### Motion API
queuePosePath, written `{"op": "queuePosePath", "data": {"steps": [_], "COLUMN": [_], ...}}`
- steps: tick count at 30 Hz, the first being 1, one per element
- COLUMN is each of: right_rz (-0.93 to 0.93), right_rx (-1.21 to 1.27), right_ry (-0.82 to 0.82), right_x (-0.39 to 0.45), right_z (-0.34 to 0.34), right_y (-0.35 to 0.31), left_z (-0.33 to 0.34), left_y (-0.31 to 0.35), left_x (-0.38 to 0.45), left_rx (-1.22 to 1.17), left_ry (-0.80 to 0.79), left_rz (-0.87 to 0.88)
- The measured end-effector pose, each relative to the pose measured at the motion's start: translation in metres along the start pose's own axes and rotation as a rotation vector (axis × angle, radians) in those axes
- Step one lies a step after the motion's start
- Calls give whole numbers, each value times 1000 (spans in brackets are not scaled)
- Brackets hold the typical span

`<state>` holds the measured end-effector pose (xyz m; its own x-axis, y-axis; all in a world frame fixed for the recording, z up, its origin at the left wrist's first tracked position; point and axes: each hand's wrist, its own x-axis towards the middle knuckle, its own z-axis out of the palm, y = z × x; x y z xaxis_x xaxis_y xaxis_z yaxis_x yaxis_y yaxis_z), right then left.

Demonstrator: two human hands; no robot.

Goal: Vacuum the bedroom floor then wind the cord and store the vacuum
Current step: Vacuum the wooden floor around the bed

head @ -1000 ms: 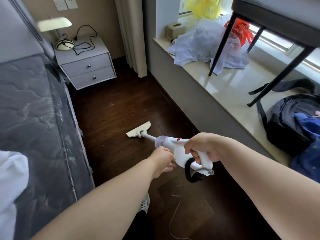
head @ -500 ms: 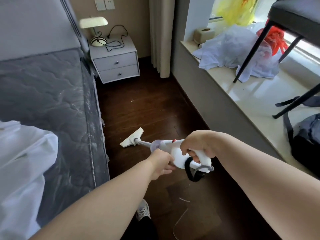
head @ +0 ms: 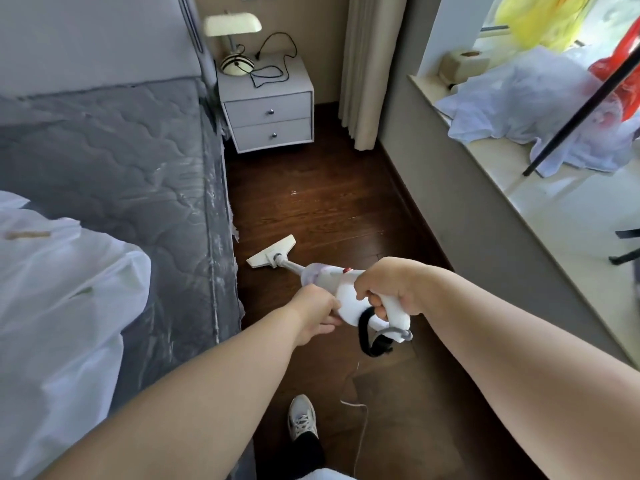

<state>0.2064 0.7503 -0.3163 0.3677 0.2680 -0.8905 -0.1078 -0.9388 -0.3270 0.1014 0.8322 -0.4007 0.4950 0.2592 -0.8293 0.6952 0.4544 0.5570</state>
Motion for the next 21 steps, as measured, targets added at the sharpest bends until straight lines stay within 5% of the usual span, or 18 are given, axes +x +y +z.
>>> {"op": "queuePosePath", "data": {"steps": [14, 21], "right_rz": [7, -50], "right_rx": [134, 187], "right_ry": [34, -19], "right_x": [-56, -65], "right_z": [-25, -9], "right_y": [88, 107], "left_z": [64, 75], "left_y": [-46, -67], "left_x": [-36, -50], "left_rx": [134, 110], "left_ry": [-70, 16], "left_rz": [107, 111]}}
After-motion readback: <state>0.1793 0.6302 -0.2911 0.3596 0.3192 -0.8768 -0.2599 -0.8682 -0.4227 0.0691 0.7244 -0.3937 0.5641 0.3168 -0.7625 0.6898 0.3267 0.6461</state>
